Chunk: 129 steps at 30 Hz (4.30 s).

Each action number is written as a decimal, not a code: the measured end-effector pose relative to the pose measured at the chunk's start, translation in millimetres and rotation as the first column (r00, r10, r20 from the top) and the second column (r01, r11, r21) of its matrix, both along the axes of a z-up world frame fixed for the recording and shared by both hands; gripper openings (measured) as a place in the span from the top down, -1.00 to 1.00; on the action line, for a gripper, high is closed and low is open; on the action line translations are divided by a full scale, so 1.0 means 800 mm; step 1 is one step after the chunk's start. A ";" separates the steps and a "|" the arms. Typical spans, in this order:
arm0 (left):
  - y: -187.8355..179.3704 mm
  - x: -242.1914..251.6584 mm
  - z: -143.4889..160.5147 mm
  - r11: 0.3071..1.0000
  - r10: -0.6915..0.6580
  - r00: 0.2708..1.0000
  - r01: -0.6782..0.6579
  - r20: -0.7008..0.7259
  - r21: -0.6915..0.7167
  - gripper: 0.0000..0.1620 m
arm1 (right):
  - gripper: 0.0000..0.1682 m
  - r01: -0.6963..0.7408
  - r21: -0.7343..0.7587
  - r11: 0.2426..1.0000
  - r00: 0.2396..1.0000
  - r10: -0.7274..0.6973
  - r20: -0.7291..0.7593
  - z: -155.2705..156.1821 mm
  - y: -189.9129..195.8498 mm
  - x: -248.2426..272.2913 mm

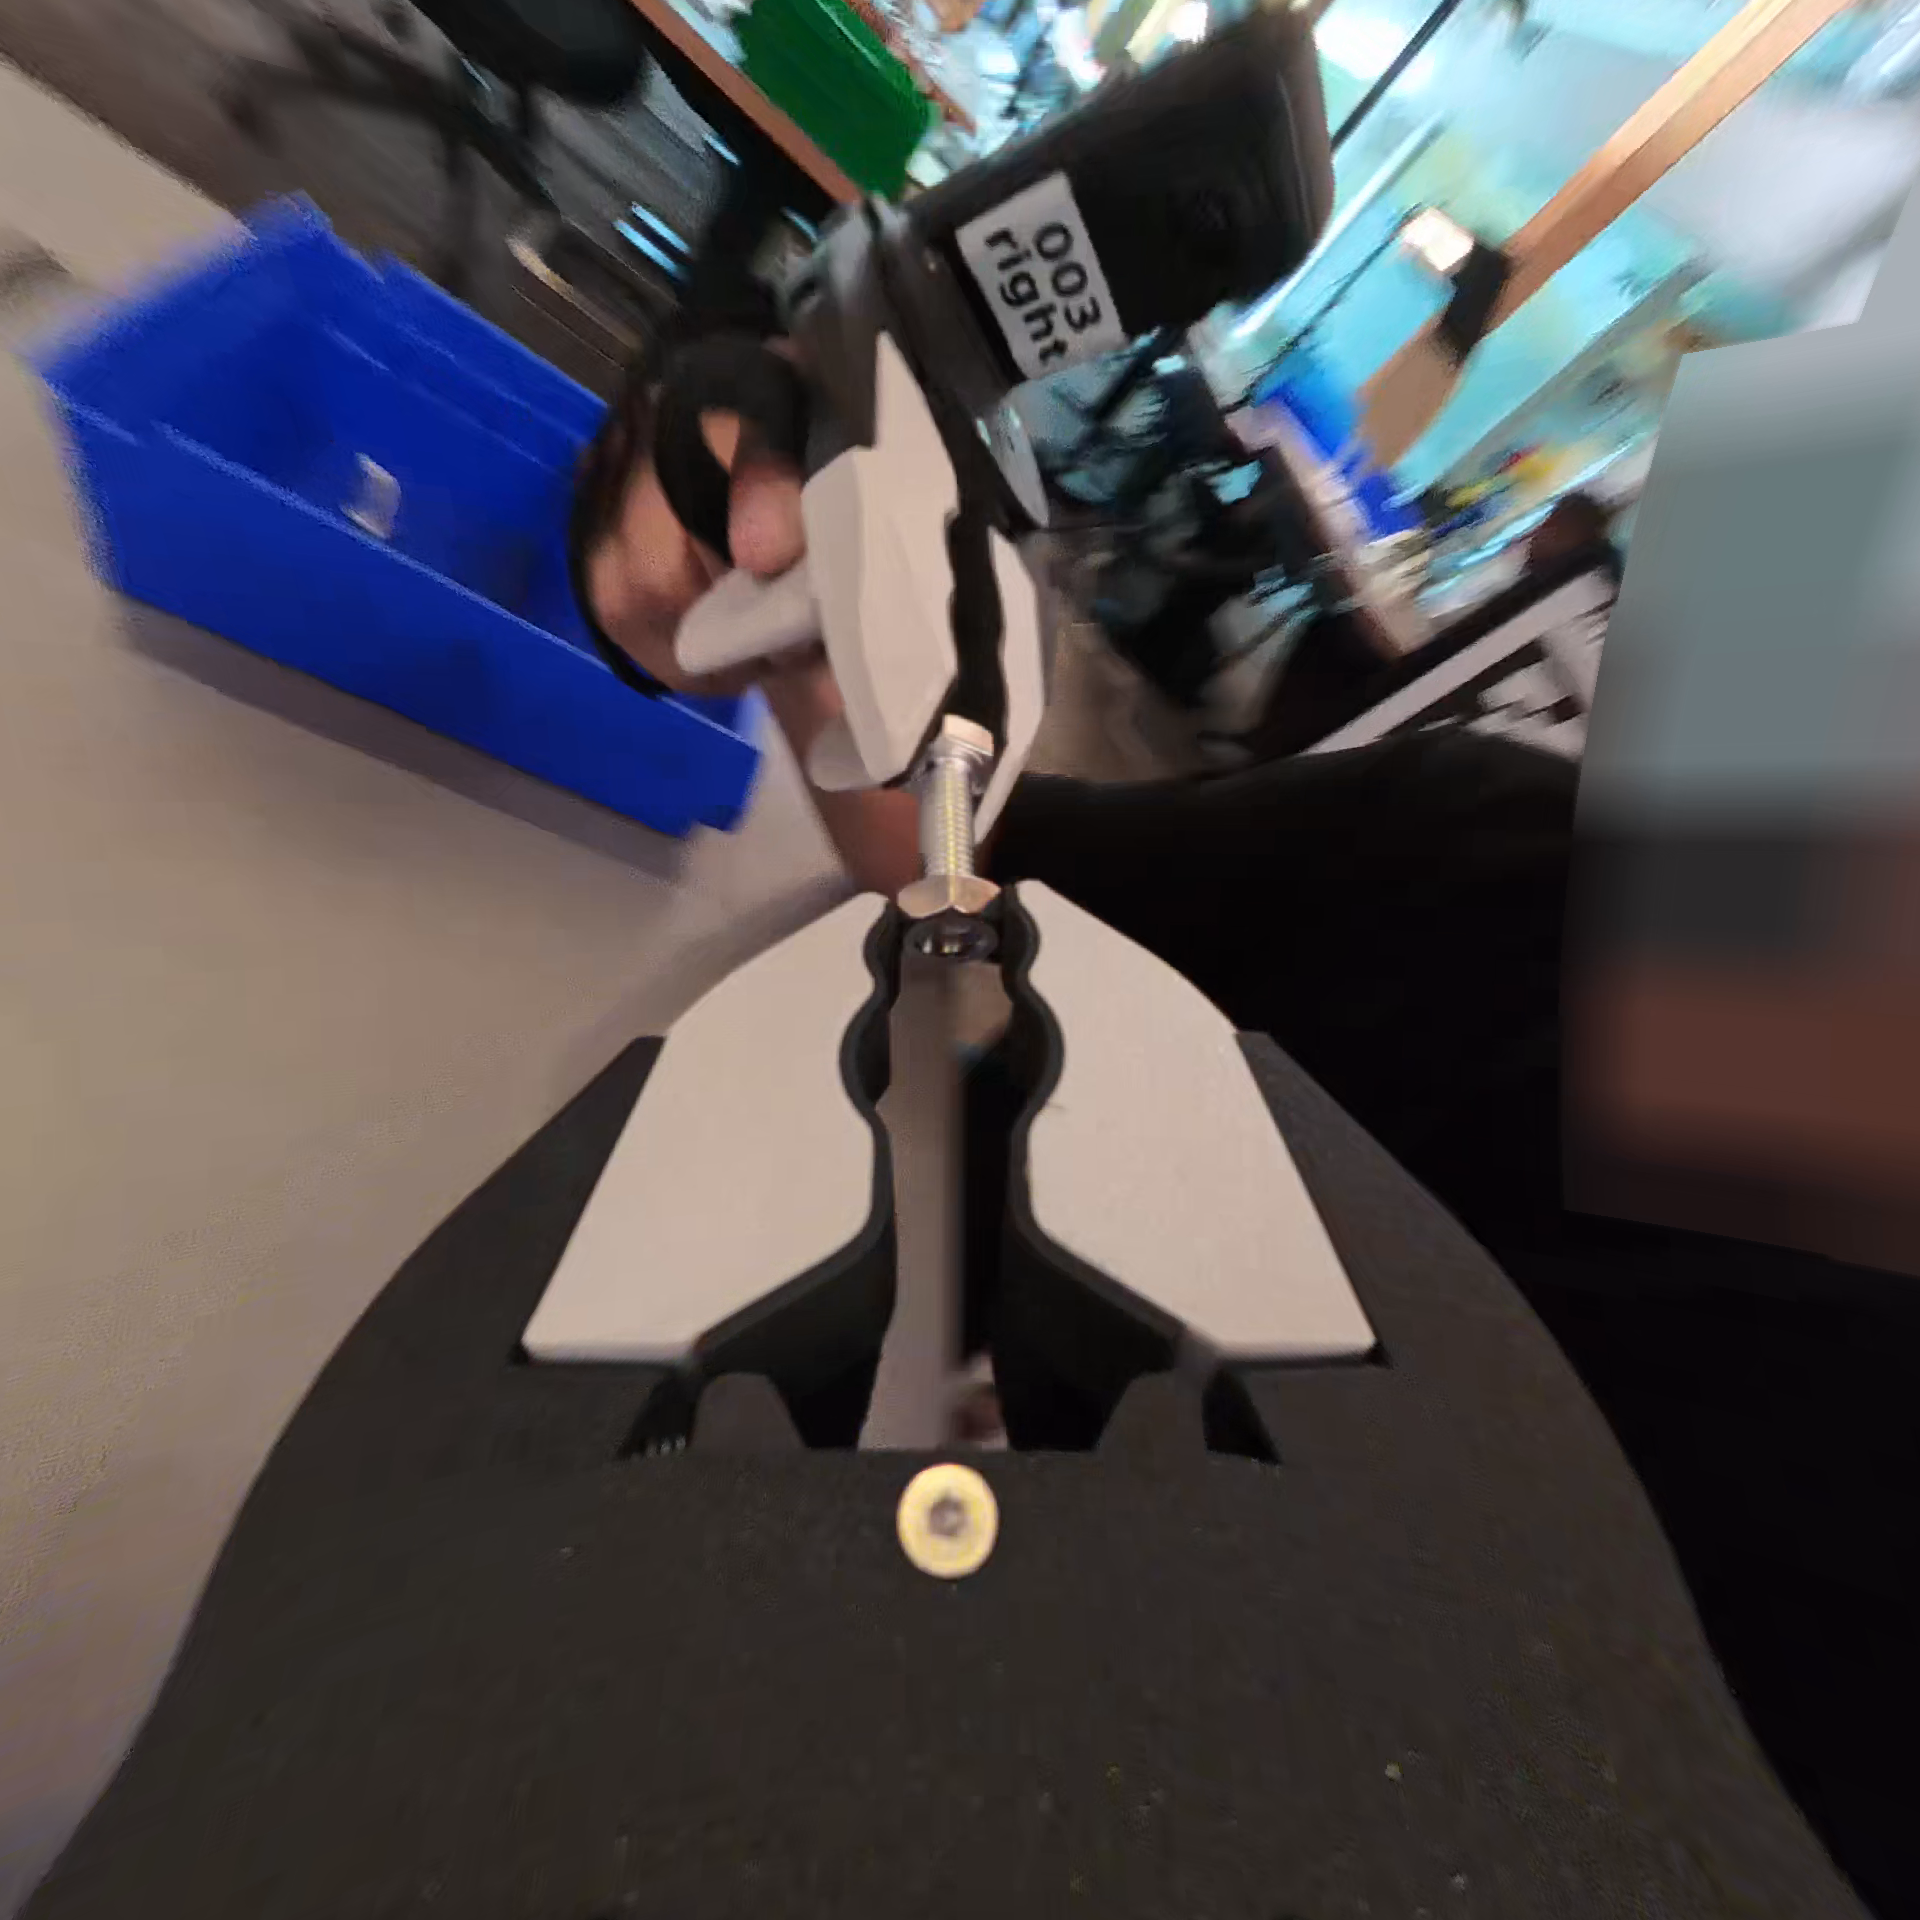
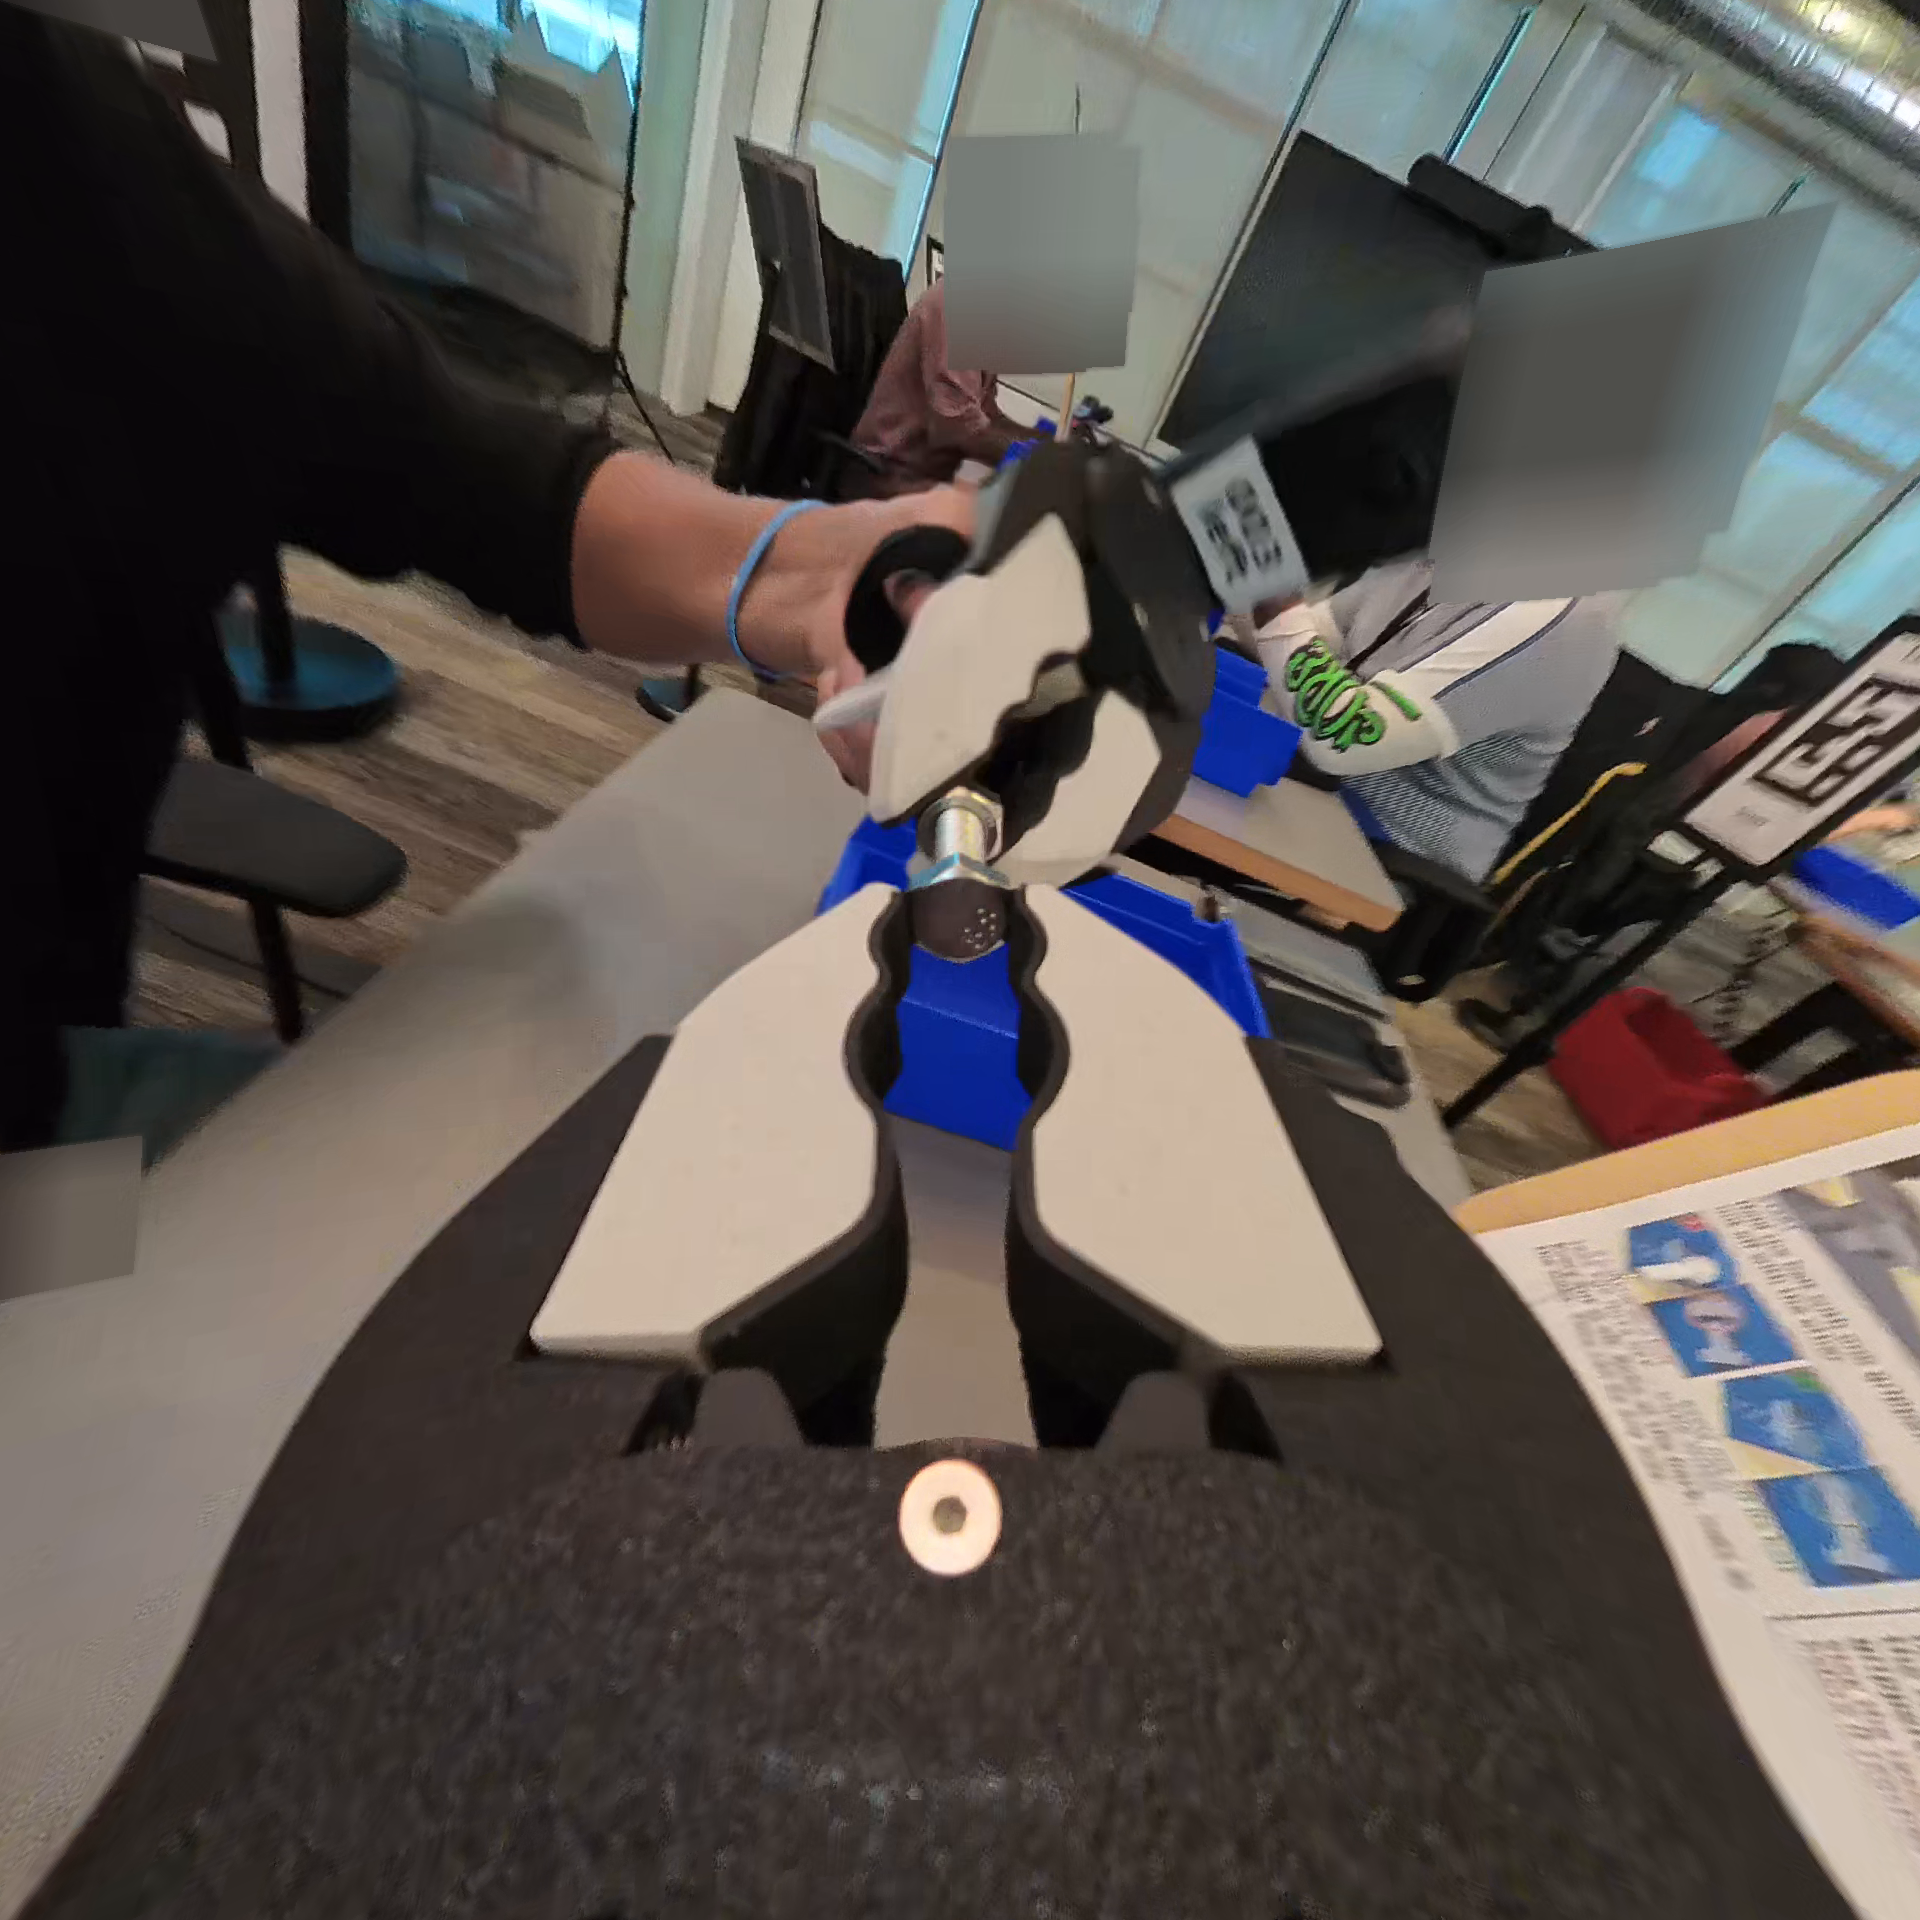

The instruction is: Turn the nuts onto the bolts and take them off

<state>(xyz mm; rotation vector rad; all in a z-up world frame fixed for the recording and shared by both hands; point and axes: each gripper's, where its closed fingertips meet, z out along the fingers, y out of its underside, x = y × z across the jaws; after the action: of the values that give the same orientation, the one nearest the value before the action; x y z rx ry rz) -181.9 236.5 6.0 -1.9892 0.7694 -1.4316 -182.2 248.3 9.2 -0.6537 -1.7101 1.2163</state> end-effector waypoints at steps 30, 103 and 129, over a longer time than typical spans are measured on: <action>0.069 -0.043 -0.057 0.568 0.658 0.492 0.173 -0.570 0.805 0.54 | 0.79 0.098 -0.237 0.966 0.977 -0.048 0.209 -0.032 0.037 -0.026; 0.087 -0.018 0.011 0.438 0.435 0.893 -0.098 -0.115 0.893 0.80 | 0.79 -0.148 -0.738 0.659 0.980 0.198 -0.020 0.021 0.073 -0.008; 0.068 -0.029 -0.003 0.896 0.279 0.913 -0.359 0.299 0.262 0.23 | 0.79 0.081 -0.507 0.858 0.997 -0.077 0.029 0.010 0.067 -0.016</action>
<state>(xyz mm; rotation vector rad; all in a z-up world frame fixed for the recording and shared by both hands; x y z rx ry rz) -205.0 290.7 4.0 -1.5653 0.4867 -1.2476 -195.0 302.1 17.5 -1.0322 -1.3470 1.6244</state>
